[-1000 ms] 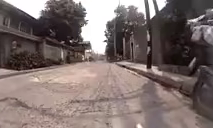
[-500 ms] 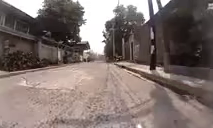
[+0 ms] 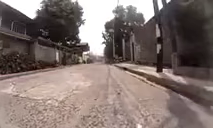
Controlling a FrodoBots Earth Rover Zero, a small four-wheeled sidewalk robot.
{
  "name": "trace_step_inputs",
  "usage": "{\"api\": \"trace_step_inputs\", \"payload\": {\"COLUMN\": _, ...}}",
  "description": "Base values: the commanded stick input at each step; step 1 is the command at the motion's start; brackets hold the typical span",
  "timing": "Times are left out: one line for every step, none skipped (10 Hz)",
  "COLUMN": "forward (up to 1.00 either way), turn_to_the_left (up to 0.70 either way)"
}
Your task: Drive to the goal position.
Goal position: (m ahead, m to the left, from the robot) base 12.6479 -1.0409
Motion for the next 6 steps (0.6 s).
{"api": "trace_step_inputs", "payload": {"forward": 1.00, "turn_to_the_left": 0.00}}
{"api": "trace_step_inputs", "payload": {"forward": 1.00, "turn_to_the_left": 0.00}}
{"api": "trace_step_inputs", "payload": {"forward": 1.00, "turn_to_the_left": 0.00}}
{"api": "trace_step_inputs", "payload": {"forward": 1.00, "turn_to_the_left": 0.00}}
{"api": "trace_step_inputs", "payload": {"forward": 1.00, "turn_to_the_left": 0.00}}
{"api": "trace_step_inputs", "payload": {"forward": 1.00, "turn_to_the_left": 0.00}}
